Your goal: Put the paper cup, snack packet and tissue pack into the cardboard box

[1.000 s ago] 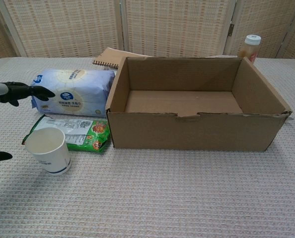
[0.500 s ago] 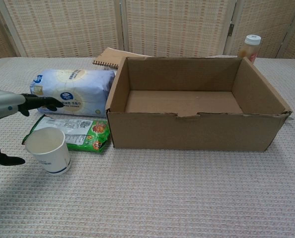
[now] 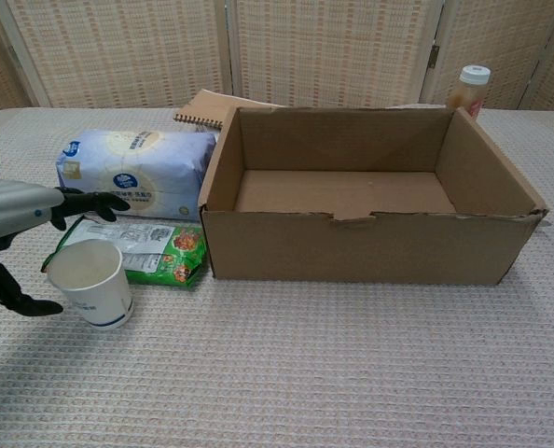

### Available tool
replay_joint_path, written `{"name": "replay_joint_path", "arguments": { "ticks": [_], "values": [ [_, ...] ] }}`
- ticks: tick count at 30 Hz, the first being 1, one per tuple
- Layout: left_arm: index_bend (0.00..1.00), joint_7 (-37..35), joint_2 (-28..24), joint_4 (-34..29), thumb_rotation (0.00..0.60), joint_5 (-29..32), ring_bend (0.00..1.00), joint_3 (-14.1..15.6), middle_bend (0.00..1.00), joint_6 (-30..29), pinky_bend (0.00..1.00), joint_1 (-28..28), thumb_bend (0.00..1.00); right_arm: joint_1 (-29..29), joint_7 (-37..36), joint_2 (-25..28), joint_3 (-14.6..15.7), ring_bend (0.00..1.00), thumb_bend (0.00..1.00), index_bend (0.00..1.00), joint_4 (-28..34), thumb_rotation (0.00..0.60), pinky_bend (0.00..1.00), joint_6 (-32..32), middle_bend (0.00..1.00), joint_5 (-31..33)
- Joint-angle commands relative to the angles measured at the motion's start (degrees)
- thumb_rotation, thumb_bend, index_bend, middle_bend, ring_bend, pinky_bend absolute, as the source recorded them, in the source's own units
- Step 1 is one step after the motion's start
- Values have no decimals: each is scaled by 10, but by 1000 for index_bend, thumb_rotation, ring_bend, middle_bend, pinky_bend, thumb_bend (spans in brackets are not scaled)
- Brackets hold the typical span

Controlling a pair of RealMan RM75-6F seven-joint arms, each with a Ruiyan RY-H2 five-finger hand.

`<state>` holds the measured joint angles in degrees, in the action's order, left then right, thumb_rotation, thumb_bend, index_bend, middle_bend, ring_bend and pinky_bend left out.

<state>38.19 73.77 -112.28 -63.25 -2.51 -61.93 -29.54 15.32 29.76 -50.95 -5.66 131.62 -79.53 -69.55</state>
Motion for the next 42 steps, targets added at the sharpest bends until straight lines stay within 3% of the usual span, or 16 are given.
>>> {"name": "replay_joint_path", "arguments": {
  "ticks": [1,12,28,32,42],
  "values": [
    [74,-3,5,7,600,2,67,2,123,-1,239,-3,191,0,-1,0,0,0,73,55,0,600,0,0,0,0],
    [164,-10,23,30,600,9,98,12,161,-5,270,-10,198,2,-1,1,-1,0,74,55,-3,600,0,1,0,5],
    [308,-46,24,41,600,-11,230,16,337,-20,358,-6,241,3,1,-1,-1,0,74,55,-4,600,0,0,0,10],
    [372,-47,21,40,600,-15,258,18,385,-25,369,-4,251,3,0,0,-1,0,74,55,-4,600,0,-2,0,9],
    [424,-42,-23,1,600,-20,278,12,412,-44,389,-3,252,3,-2,1,-2,0,74,55,-4,600,0,-2,0,11]
  ]
}}
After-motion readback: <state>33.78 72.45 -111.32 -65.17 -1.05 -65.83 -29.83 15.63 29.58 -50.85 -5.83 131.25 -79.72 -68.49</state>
